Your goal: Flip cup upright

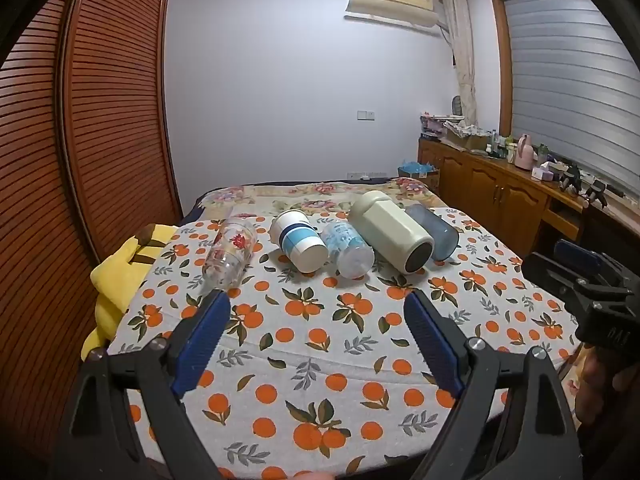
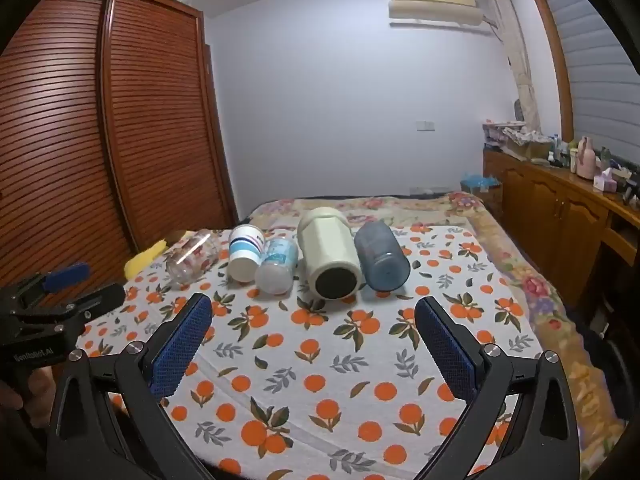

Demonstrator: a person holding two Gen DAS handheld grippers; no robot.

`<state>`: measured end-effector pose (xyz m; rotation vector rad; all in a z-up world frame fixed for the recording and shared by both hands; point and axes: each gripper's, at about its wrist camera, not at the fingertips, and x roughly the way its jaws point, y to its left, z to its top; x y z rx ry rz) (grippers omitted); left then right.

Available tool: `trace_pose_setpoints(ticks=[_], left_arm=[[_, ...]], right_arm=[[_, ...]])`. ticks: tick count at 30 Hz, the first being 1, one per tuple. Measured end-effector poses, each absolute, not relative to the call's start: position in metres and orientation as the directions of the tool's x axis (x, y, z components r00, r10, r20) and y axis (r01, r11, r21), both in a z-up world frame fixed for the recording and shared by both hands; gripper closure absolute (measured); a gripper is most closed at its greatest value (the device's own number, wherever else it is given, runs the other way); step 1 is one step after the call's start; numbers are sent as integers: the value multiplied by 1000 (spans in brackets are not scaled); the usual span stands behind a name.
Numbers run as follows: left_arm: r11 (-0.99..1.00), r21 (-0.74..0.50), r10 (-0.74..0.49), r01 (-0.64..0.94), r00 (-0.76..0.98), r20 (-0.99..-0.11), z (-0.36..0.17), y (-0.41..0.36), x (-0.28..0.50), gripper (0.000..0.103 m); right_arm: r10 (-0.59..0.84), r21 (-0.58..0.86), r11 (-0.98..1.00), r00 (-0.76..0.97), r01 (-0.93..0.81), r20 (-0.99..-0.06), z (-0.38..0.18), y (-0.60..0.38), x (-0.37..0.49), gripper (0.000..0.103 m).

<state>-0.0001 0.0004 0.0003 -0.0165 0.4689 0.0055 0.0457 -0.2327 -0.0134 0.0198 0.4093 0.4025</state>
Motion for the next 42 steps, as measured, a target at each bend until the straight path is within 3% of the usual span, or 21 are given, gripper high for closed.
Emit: trace_pose_setpoints(ticks=[42], left_arm=[[1000, -10, 7, -13, 896, -445, 3, 0, -6, 14]], right_arm=[[387, 102, 920, 843, -378, -374, -14, -232, 45, 0]])
